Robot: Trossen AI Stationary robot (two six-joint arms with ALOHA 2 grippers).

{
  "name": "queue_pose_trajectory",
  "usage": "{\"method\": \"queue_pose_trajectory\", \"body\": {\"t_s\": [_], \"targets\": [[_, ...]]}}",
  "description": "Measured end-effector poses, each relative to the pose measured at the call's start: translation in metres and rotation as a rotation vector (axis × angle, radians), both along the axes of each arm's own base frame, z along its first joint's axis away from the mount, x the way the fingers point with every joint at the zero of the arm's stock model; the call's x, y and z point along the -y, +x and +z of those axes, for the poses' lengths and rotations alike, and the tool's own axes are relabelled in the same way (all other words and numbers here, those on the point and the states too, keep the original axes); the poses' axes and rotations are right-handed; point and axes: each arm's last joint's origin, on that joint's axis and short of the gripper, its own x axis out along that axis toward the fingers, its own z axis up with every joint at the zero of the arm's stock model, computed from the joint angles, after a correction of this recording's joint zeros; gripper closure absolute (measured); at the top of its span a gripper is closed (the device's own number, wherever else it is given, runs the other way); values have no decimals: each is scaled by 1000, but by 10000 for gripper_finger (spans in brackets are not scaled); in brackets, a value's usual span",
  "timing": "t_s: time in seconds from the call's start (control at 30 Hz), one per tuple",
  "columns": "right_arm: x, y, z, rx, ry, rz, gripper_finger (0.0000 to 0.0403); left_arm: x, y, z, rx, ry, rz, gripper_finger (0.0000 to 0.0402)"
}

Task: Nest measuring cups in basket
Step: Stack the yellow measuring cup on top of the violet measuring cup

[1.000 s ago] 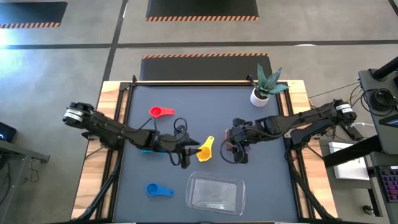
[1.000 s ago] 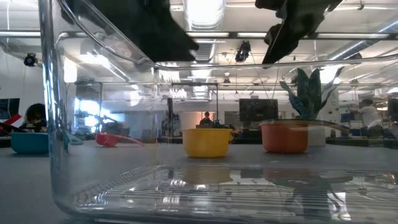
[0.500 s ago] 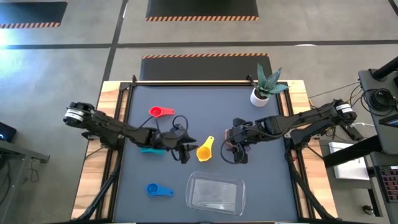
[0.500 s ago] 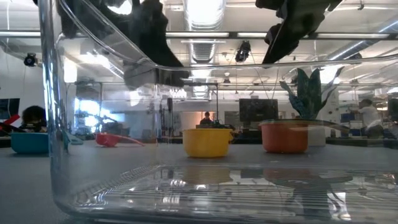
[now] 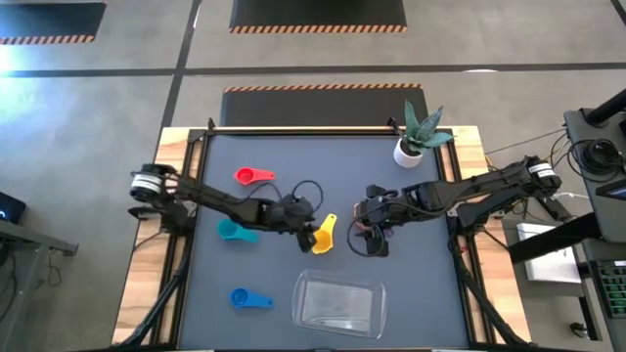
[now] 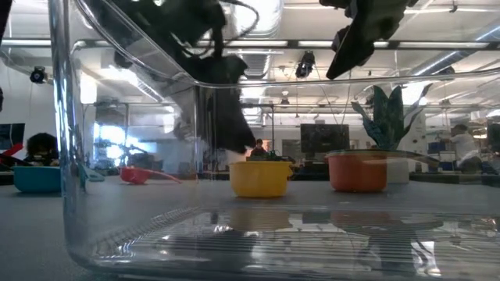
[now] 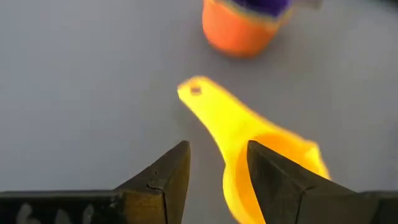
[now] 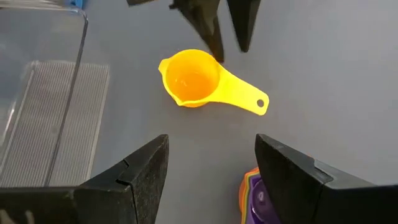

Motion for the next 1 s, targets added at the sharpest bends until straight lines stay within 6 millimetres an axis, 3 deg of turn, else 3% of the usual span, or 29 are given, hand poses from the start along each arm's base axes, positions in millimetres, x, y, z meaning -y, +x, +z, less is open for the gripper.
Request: {"method": "queue_pose_trajectory", "body": {"t_s": [0.17, 0.33, 0.6, 1.0], "targets": [[-1, -2, -1, -30, 9, -12, 177, 0, 14, -3, -154, 3, 15, 259], [-1, -3, -2, -36, 19, -26, 177, 2, 22, 1, -168, -23, -10, 259], [-1, -3, -2, -38, 28, -38, 177, 7, 24, 5, -168, -94, -76, 259], [-1, -3, -2, -37, 28, -38, 177, 6, 15, -3, -245, -138, -17, 259]]}}
